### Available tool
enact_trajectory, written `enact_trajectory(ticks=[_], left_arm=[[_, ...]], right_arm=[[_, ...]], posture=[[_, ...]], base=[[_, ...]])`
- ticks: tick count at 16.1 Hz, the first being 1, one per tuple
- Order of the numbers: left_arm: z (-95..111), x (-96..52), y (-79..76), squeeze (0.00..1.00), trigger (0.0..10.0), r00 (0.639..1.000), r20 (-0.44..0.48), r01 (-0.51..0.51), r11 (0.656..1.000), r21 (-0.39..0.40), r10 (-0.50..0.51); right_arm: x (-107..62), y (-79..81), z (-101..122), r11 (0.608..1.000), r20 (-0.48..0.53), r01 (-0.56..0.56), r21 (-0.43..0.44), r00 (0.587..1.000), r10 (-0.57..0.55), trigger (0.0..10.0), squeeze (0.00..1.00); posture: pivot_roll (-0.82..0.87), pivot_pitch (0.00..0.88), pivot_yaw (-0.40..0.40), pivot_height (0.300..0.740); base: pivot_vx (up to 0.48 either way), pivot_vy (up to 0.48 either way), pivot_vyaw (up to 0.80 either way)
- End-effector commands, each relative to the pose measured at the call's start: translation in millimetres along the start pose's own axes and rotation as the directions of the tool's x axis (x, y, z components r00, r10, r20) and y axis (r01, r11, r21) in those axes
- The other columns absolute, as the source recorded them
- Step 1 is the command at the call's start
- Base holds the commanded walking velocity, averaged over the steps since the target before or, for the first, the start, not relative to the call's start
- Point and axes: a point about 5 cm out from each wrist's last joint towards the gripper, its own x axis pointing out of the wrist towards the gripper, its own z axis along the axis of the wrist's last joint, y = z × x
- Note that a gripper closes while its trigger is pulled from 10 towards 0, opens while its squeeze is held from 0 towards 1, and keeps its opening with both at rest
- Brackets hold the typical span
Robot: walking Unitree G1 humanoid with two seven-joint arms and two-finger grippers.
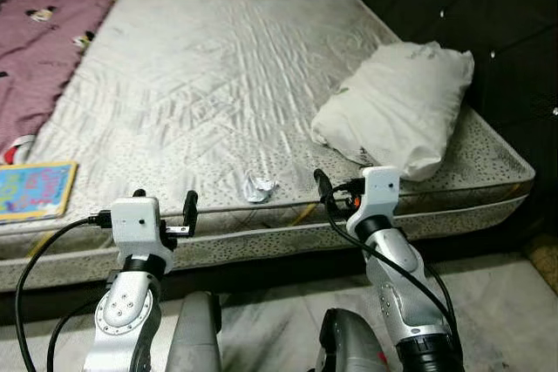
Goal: Clean up the room
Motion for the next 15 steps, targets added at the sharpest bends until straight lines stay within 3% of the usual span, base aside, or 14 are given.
enact_trajectory(ticks=[1, 6, 15], left_arm=[[2.5, 0.8, -1.4, 0.00, 10.0, 1.000, 0.004, 0.014, 1.000, -0.007, -0.014], [2.2, 1.4, -2.7, 0.00, 10.0, 1.000, -0.005, 0.018, 1.000, -0.014, -0.018], [0.1, 2.1, -5.9, 0.00, 10.0, 0.999, -0.017, 0.030, 0.999, -0.021, -0.030]], right_arm=[[1.7, 4.4, 6.3, 1.000, 0.023, -0.029, -0.002, 0.999, 0.029, 10.0, 0.00], [2.2, 5.2, 4.7, 0.999, 0.014, -0.046, -0.008, 0.999, 0.046, 10.0, 0.00], [2.4, 3.8, 0.8, 0.999, -0.006, -0.044, 0.020, 0.999, 0.044, 10.0, 0.00]], posture=[[0.11, 0.033, -0.054, 0.618], [0.11, 0.030, -0.058, 0.618], [0.11, 0.022, -0.061, 0.609]], base=[[0.000, 0.000, 0.63], [0.000, 0.000, 0.71], [0.000, 0.000, 0.00]])
